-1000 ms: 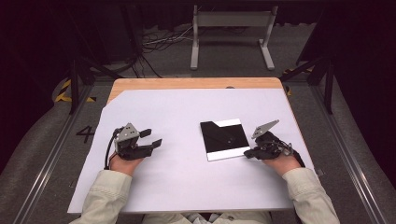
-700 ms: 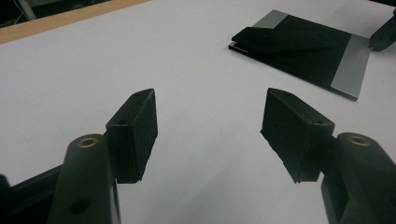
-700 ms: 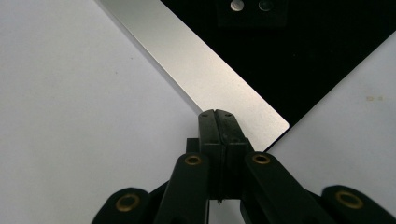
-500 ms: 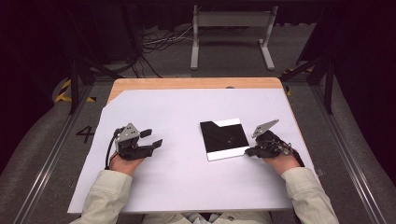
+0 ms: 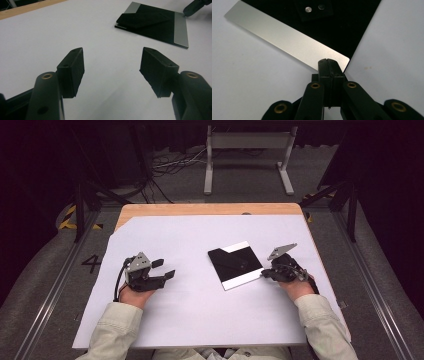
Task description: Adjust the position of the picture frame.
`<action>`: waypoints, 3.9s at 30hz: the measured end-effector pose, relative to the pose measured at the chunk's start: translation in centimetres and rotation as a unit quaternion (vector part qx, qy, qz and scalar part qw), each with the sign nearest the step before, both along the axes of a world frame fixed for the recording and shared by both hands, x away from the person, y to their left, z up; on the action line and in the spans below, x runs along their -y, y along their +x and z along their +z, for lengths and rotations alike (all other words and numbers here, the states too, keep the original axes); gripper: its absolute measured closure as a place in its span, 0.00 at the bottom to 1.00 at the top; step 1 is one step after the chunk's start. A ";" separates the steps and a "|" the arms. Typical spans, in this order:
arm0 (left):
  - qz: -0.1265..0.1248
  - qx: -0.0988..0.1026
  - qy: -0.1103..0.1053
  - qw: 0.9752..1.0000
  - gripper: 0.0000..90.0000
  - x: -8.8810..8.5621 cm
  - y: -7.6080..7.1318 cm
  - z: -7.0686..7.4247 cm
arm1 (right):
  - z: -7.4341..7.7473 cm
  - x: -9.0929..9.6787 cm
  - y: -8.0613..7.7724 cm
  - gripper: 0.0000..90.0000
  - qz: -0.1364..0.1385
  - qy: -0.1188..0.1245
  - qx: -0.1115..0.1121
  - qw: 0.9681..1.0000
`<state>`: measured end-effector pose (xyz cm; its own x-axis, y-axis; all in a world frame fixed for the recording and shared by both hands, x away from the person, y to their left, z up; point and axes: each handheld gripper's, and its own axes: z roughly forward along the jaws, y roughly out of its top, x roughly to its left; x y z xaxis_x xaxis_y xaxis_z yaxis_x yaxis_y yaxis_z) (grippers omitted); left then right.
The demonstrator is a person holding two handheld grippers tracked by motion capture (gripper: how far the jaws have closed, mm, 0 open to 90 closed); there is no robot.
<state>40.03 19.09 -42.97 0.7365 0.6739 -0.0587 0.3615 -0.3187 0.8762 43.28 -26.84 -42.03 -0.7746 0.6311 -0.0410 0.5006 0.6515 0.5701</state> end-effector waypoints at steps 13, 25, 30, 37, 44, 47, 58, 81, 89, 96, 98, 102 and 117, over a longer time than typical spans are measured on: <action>0.001 -0.003 0.003 1.000 0.41 0.2 0.2 -0.1 | 0.0 -1.2 2.8 1.00 -0.015 0.007 -0.001 1.000; 0.006 -0.006 0.005 1.000 0.43 0.0 0.2 -0.1 | -0.1 -6.8 4.5 1.00 0.034 -0.002 0.021 0.999; 0.012 -0.011 -0.002 1.000 0.43 -0.4 0.3 -0.3 | 0.8 -7.3 5.0 1.00 0.031 0.024 0.018 0.999; 0.013 -0.010 0.000 1.000 0.43 -0.4 0.1 -0.2 | 2.0 -10.8 6.5 1.00 0.050 0.017 0.011 0.999; 0.016 -0.012 -0.003 1.000 0.43 -0.8 0.1 -0.3 | 1.6 -13.5 8.4 1.00 0.046 0.007 -0.002 0.999; 0.015 -0.016 -0.006 1.000 0.43 -0.8 0.1 -0.4 | 1.3 -13.9 9.3 1.00 0.033 0.011 -0.006 0.999; 0.010 -0.018 -0.003 1.000 0.43 -0.6 0.2 -0.5 | 0.4 -13.4 10.5 1.00 0.001 0.021 -0.027 0.999; 0.007 -0.019 -0.002 1.000 0.42 -0.4 0.2 -0.5 | 0.4 -14.3 9.6 1.00 0.035 -0.001 -0.053 0.998; 0.007 -0.022 0.000 1.000 0.42 -0.3 0.3 -0.5 | 0.7 -15.4 7.7 1.00 0.086 -0.029 -0.060 0.994; 0.004 -0.020 0.002 1.000 0.42 -0.2 0.3 -0.6 | 0.8 -16.3 4.9 1.00 0.137 -0.048 -0.073 0.987; 0.003 -0.019 0.003 1.000 0.42 -0.2 0.3 -0.6 | 0.8 -16.3 4.5 1.00 0.144 -0.051 -0.077 0.985; 0.005 -0.023 0.002 1.000 0.42 -0.1 0.3 -0.6 | 0.9 -16.4 3.0 1.00 0.170 -0.056 -0.087 0.980; 0.007 -0.024 0.003 1.000 0.42 -0.2 0.3 -0.6 | 1.9 -15.2 0.8 1.00 0.175 -0.021 -0.032 0.984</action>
<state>40.29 19.27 -43.62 0.7236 0.6845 -0.0886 0.4067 -0.3192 0.8560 44.09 -11.64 -40.14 -0.9459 0.3245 -0.0056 0.2758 0.8128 0.5131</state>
